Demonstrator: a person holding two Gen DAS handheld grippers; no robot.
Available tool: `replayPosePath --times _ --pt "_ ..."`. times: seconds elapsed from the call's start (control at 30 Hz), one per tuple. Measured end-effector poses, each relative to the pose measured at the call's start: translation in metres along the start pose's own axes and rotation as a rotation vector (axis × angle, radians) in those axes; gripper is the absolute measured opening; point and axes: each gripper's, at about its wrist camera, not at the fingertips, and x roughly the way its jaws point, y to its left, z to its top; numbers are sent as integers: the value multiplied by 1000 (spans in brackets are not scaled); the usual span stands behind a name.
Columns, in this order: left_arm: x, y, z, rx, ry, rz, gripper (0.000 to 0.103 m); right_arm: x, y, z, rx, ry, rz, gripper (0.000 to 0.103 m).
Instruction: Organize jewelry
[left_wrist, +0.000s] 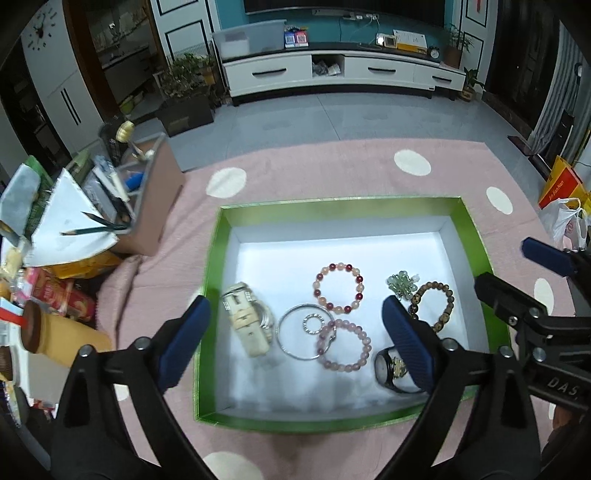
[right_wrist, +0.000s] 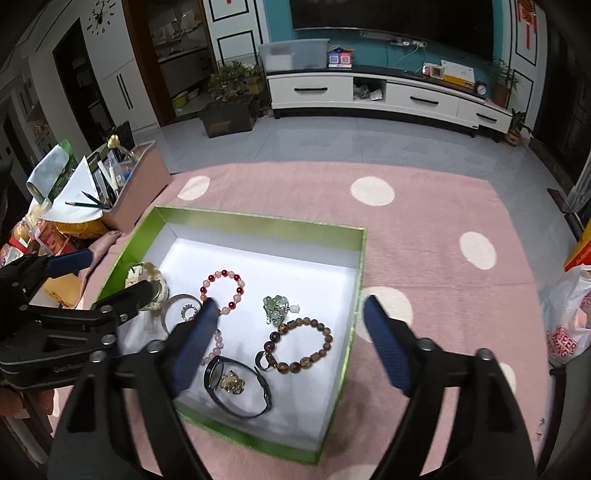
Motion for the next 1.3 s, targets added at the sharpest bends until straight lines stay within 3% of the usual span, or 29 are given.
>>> replayPosePath --times 0.07,0.23,0.7,0.87,1.3 --pt "-14 3 1 0 -10 17 101 -11 0 2 8 -8 -18 102" --pt "-48 7 5 8 -37 59 101 -43 8 10 2 -39 -51 102" --pt "-124 13 22 -1 -116 72 101 -105 31 33 -55 -91 -98 102" --pt "-128 18 31 -14 -111 67 101 -103 32 42 -45 -68 -104 102" --pt "-90 40 46 -82 -16 84 101 -70 18 55 -2 5 -140 102"
